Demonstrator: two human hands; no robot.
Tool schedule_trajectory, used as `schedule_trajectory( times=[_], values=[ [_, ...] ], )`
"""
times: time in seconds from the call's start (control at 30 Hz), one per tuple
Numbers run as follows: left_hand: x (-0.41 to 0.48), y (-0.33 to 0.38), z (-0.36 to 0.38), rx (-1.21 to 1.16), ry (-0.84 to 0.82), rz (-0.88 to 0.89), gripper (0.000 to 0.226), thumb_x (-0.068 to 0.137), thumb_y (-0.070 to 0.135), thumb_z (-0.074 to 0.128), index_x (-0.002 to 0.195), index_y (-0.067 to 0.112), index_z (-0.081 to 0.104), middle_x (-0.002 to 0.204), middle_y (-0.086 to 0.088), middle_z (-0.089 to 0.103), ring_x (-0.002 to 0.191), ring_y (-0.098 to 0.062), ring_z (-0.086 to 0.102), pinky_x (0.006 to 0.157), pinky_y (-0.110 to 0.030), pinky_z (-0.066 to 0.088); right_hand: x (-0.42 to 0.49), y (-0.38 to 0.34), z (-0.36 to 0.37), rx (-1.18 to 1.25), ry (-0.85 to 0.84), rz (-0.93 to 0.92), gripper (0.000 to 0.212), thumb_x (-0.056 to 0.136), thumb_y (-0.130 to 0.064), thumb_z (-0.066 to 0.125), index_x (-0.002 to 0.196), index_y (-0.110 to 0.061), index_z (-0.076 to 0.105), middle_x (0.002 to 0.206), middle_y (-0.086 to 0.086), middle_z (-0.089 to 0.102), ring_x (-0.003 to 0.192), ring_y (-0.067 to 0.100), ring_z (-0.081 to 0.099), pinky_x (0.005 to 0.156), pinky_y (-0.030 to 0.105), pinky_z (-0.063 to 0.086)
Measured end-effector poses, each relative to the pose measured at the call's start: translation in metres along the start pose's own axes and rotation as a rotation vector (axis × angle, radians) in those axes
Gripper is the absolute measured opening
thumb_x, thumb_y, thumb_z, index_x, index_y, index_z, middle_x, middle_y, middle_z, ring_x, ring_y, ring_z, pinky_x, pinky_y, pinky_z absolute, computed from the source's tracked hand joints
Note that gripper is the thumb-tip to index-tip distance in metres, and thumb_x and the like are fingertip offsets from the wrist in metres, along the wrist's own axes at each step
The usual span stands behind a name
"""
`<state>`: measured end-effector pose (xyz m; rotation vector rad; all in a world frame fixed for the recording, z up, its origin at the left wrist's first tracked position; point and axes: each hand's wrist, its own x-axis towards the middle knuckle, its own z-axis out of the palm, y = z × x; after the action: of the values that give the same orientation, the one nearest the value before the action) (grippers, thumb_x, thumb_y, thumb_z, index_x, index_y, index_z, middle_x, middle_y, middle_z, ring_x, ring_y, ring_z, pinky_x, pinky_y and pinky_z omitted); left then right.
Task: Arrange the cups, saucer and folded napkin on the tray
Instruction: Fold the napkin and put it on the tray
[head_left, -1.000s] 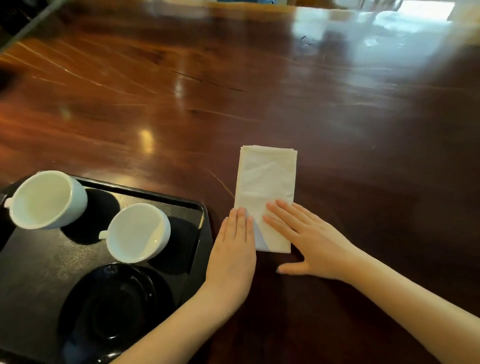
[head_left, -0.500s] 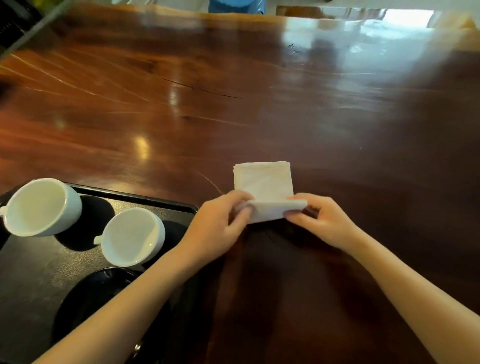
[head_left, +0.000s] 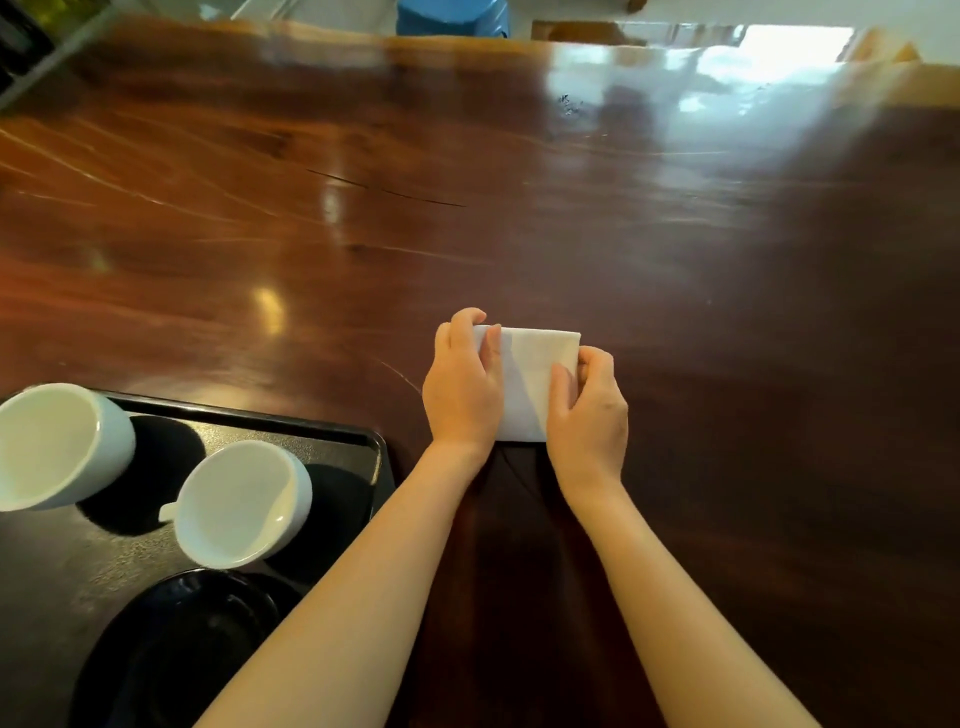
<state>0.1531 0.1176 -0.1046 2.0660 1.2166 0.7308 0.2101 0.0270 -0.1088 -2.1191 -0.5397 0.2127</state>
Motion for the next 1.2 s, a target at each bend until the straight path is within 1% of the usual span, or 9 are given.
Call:
schedule_trajectory(
  times=[0.13,0.2,0.27,0.37,0.43,0.53,0.63,1.03,1.2],
  values=[
    [-0.003,0.000,0.004,0.118,0.017,0.045,0.032,0.096,0.029,0.045,0.120,0.010,0.053,0.115,-0.010,0.052,0.072,-0.017,0.055,0.049,-0.016,0.034,-0.003,-0.004,0.010,-0.147,0.109,-0.039,0.031,0.095,-0.020,0.047,0.123,-0.009,0.048,0.108,0.007,0.060,0.080,0.025,0.060,0.071,0.035,0.048],
    [-0.006,-0.002,0.005,0.216,0.045,0.103,0.030,0.093,0.022,0.050,0.119,0.008,0.057,0.118,-0.014,0.055,0.086,-0.024,0.060,0.059,-0.025,0.043,-0.002,-0.001,0.015,-0.280,0.108,-0.042,0.038,0.093,-0.016,0.050,0.130,-0.008,0.044,0.115,0.009,0.056,0.087,0.027,0.058,0.078,0.037,0.046],
    [-0.010,-0.006,0.006,0.358,0.039,0.184,0.032,0.093,0.019,0.049,0.122,0.011,0.058,0.130,-0.013,0.055,0.111,-0.028,0.056,0.084,-0.038,0.046,0.001,0.002,0.016,-0.392,0.129,-0.105,0.045,0.089,-0.011,0.053,0.133,-0.008,0.044,0.123,0.011,0.054,0.104,0.027,0.055,0.087,0.040,0.044],
    [-0.018,-0.014,0.008,0.497,-0.166,0.231,0.044,0.097,0.026,0.032,0.141,0.020,0.039,0.153,-0.002,0.034,0.143,-0.022,0.026,0.115,-0.046,0.016,0.009,0.007,0.015,-0.512,-0.012,-0.404,0.050,0.089,-0.010,0.049,0.138,-0.010,0.041,0.142,0.010,0.046,0.132,0.028,0.041,0.110,0.046,0.031],
    [-0.020,-0.022,0.008,0.545,-0.256,0.191,0.051,0.098,0.033,0.019,0.148,0.023,0.019,0.159,0.003,0.014,0.147,-0.018,0.005,0.117,-0.047,-0.005,0.017,0.012,0.014,-0.592,-0.271,-0.542,0.051,0.096,-0.023,0.035,0.145,-0.015,0.028,0.154,0.005,0.029,0.145,0.020,0.017,0.118,0.045,0.009],
    [-0.018,-0.029,0.009,0.594,-0.306,0.159,0.056,0.095,0.037,0.009,0.149,0.023,0.004,0.160,0.006,-0.001,0.147,-0.019,-0.006,0.115,-0.048,-0.010,0.027,0.020,0.011,-0.634,-0.502,-0.530,0.057,0.094,-0.047,0.003,0.145,-0.024,-0.004,0.157,-0.005,-0.006,0.142,0.009,-0.015,0.117,0.037,-0.008],
    [-0.018,-0.028,0.007,0.603,-0.329,0.148,0.055,0.097,0.040,0.008,0.149,0.026,-0.002,0.160,0.008,-0.005,0.147,-0.018,-0.009,0.114,-0.048,-0.012,0.032,0.029,0.000,-0.747,-0.545,-0.589,0.060,0.090,-0.055,-0.002,0.141,-0.026,-0.017,0.152,-0.007,-0.021,0.141,0.008,-0.021,0.118,0.038,-0.010],
    [-0.015,-0.027,0.004,0.571,-0.390,0.114,0.056,0.097,0.045,0.010,0.148,0.029,-0.004,0.159,0.011,-0.006,0.147,-0.019,-0.009,0.115,-0.049,-0.011,0.036,0.040,-0.034,-0.828,-0.705,-0.622,0.086,0.082,-0.074,0.010,0.141,-0.021,-0.024,0.150,-0.005,-0.030,0.140,0.013,-0.026,0.116,0.038,-0.014],
    [-0.013,-0.015,-0.003,0.659,-0.338,0.135,0.058,0.097,0.043,0.015,0.148,0.027,-0.008,0.158,0.006,-0.015,0.146,-0.025,-0.012,0.113,-0.052,-0.013,0.031,0.029,-0.046,-0.878,-0.629,-0.696,0.089,0.085,-0.066,0.031,0.149,-0.015,-0.003,0.159,0.003,-0.006,0.141,0.014,-0.018,0.114,0.040,-0.011]
  ],
)
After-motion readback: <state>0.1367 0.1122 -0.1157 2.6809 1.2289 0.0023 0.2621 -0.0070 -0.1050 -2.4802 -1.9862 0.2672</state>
